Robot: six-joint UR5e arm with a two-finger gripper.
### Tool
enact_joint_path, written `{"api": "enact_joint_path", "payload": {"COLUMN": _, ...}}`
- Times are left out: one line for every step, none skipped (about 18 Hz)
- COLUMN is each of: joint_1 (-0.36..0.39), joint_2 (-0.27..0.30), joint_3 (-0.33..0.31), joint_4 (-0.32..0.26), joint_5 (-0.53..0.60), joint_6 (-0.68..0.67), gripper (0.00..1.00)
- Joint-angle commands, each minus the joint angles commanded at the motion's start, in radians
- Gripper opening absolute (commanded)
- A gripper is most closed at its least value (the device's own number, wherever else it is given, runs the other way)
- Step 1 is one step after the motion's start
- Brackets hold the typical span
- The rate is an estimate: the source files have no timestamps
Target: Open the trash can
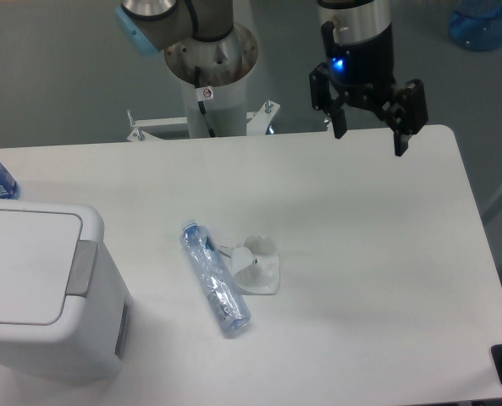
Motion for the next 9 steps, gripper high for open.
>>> {"api": "enact_joint_path", "payload": {"joint_1": 0.0, "joint_2": 0.0, "joint_3": 0.0, "joint_4": -0.002, "joint_5": 0.0, "joint_6": 0.0, "gripper": 1.0}}
{"api": "enact_joint_path", "payload": {"joint_1": 0.0, "joint_2": 0.002, "joint_3": 0.002, "joint_4": -0.003, "joint_5": 0.0, "joint_6": 0.0, "gripper": 1.0}}
{"api": "enact_joint_path", "payload": {"joint_1": 0.0, "joint_2": 0.002, "joint_3": 0.002, "joint_4": -0.002, "joint_5": 0.0, "joint_6": 0.0, "gripper": 1.0}}
{"api": "enact_joint_path", "payload": {"joint_1": -0.002, "joint_2": 0.0, "joint_3": 0.002, "joint_4": 0.0, "joint_5": -0.003, "joint_6": 0.0, "gripper": 1.0}}
{"api": "enact_joint_path", "payload": {"joint_1": -0.006, "joint_2": -0.003, "joint_3": 0.003, "joint_4": 0.002, "joint_5": -0.005, "joint_6": -0.005, "gripper": 1.0}}
{"api": "enact_joint_path", "payload": {"joint_1": -0.015, "joint_2": -0.008, "joint_3": 0.005, "joint_4": 0.003, "joint_5": -0.006, "joint_6": -0.021, "gripper": 1.0}}
{"api": "enact_joint_path", "payload": {"joint_1": -0.024, "joint_2": -0.012, "joint_3": 0.005, "joint_4": 0.008, "joint_5": -0.006, "joint_6": -0.049, "gripper": 1.0}}
{"api": "enact_joint_path", "payload": {"joint_1": -0.035, "joint_2": -0.015, "joint_3": 0.006, "joint_4": 0.008, "joint_5": -0.006, "joint_6": -0.075, "gripper": 1.0}}
{"api": "enact_joint_path", "payload": {"joint_1": -0.043, "joint_2": -0.024, "joint_3": 0.012, "joint_4": 0.008, "joint_5": -0.006, "joint_6": -0.101, "gripper": 1.0}}
